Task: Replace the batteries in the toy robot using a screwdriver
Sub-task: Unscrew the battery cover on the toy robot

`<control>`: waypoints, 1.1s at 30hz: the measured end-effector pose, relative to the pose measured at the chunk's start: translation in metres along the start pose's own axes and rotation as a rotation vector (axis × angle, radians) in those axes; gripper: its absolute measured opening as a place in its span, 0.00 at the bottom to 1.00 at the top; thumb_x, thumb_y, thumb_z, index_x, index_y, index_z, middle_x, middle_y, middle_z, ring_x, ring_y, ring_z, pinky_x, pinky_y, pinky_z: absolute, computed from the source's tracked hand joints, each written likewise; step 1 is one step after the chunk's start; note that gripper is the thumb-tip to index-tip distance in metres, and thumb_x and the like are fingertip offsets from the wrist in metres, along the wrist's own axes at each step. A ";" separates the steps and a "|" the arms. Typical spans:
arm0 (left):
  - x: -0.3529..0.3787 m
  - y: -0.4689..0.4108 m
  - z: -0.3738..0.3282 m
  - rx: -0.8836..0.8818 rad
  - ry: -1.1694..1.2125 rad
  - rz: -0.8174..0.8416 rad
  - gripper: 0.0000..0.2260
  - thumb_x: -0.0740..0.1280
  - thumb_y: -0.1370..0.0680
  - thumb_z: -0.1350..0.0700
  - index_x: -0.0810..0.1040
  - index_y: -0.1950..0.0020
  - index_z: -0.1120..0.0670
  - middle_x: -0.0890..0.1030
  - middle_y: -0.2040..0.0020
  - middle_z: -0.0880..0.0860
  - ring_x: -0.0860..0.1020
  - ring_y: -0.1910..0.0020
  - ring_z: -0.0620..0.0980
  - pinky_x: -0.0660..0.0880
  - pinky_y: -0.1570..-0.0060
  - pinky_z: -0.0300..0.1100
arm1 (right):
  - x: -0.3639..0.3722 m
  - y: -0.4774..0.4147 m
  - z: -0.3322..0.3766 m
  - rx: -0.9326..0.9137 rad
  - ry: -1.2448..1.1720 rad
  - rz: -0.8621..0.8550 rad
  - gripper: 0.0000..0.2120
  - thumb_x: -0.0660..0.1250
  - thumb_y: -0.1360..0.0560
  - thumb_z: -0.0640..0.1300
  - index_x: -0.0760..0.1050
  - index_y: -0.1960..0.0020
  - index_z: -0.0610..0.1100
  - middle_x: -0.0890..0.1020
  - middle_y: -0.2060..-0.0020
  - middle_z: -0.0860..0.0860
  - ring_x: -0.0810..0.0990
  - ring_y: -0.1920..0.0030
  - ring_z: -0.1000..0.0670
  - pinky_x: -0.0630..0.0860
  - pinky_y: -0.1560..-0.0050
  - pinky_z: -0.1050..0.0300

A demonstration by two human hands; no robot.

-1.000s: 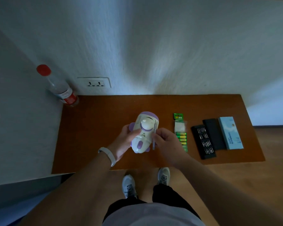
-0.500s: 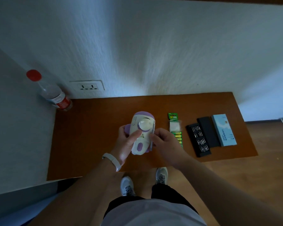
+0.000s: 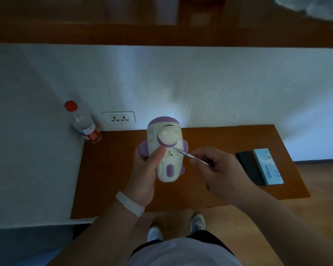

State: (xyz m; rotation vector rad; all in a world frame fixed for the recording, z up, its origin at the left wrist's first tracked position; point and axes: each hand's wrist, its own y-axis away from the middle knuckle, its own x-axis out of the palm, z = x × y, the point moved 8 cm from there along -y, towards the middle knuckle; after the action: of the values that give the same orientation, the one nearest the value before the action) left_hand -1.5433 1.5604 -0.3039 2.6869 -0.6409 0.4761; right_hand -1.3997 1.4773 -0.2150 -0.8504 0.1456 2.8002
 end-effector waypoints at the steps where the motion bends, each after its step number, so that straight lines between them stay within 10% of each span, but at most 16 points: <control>1: 0.001 0.004 -0.007 0.015 0.001 -0.010 0.35 0.75 0.29 0.43 0.69 0.27 0.55 0.80 0.37 0.63 0.80 0.42 0.66 0.78 0.50 0.71 | -0.003 0.002 0.008 -0.038 0.052 -0.018 0.05 0.67 0.23 0.46 0.81 0.54 0.49 0.78 0.67 0.56 0.75 0.69 0.57 0.74 0.69 0.55; 18: -0.022 0.027 -0.038 0.108 -0.042 -0.110 0.41 0.81 0.33 0.44 0.67 0.27 0.56 0.78 0.36 0.64 0.79 0.40 0.68 0.76 0.50 0.74 | 0.000 0.020 0.074 -0.376 0.382 -0.132 0.13 0.60 0.25 0.54 0.82 0.52 0.50 0.81 0.62 0.59 0.75 0.66 0.58 0.77 0.70 0.57; 33: -0.023 0.054 -0.058 0.217 -0.217 -0.294 0.39 0.83 0.40 0.47 0.68 0.34 0.49 0.81 0.42 0.49 0.83 0.48 0.45 0.82 0.58 0.40 | 0.005 0.027 0.087 -0.455 0.629 -0.141 0.15 0.58 0.25 0.52 0.82 0.56 0.49 0.77 0.68 0.54 0.74 0.72 0.53 0.74 0.77 0.53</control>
State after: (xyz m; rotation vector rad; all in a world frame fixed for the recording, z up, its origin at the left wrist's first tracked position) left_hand -1.6027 1.5460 -0.2481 2.9988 -0.2495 0.1855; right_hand -1.4564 1.4655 -0.1446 -1.7443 -0.4546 2.3653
